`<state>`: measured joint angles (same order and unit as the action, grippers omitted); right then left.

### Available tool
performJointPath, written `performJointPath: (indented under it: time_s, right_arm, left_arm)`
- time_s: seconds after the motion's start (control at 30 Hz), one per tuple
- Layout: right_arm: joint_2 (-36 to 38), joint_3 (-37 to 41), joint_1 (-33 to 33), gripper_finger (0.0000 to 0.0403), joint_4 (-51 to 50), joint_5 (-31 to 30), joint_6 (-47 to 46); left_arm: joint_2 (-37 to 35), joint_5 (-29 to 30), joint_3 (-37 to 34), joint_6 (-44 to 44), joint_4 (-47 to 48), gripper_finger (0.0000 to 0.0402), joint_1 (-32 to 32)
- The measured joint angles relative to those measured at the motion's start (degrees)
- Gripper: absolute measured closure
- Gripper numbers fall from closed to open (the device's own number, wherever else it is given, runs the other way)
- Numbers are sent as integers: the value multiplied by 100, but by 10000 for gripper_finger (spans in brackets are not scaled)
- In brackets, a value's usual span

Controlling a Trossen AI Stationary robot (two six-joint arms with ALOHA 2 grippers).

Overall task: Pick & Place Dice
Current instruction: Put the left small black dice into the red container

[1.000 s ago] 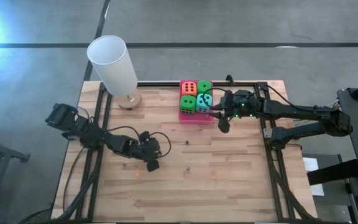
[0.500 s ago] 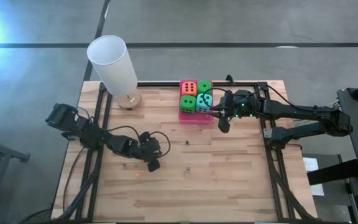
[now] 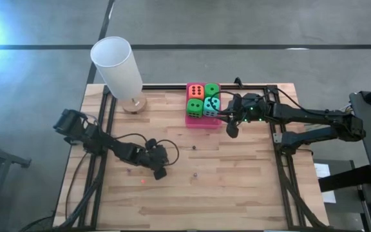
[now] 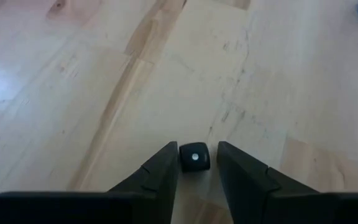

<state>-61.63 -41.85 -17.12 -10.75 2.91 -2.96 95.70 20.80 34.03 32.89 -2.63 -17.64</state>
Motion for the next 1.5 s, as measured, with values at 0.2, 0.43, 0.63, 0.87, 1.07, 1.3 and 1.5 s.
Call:
performJointPath:
  time_s: [0.2, 0.43, 0.63, 0.87, 1.07, 1.3, 1.5]
  right_arm:
    - [0, 0, 0, 329, -8, -2, 0]
    - [0, 0, 0, 326, -10, -2, 2]
    - [0, 0, 0, 317, -19, -1, 2]
    - [0, 0, 0, 316, -19, -3, 4]
    - [0, 0, 0, 328, -19, -1, 19]
    - [0, 0, 0, 334, -19, -1, 20]
    - [0, 0, 0, 325, -13, -2, 20]
  left_arm:
    - [20, -26, 3, 4, 8, 289, 1]
    - [-24, -136, -3, 2, 26, 347, 12]
    - [-24, -156, -3, 2, 36, 352, 12]
    - [-233, -276, -27, -119, 94, 352, 12]
    - [-808, -205, -44, -293, 156, 352, 39]
    - [-1339, 160, 85, -606, 133, 352, 115]
    - [-1361, 370, 682, -1420, 131, 352, 345]
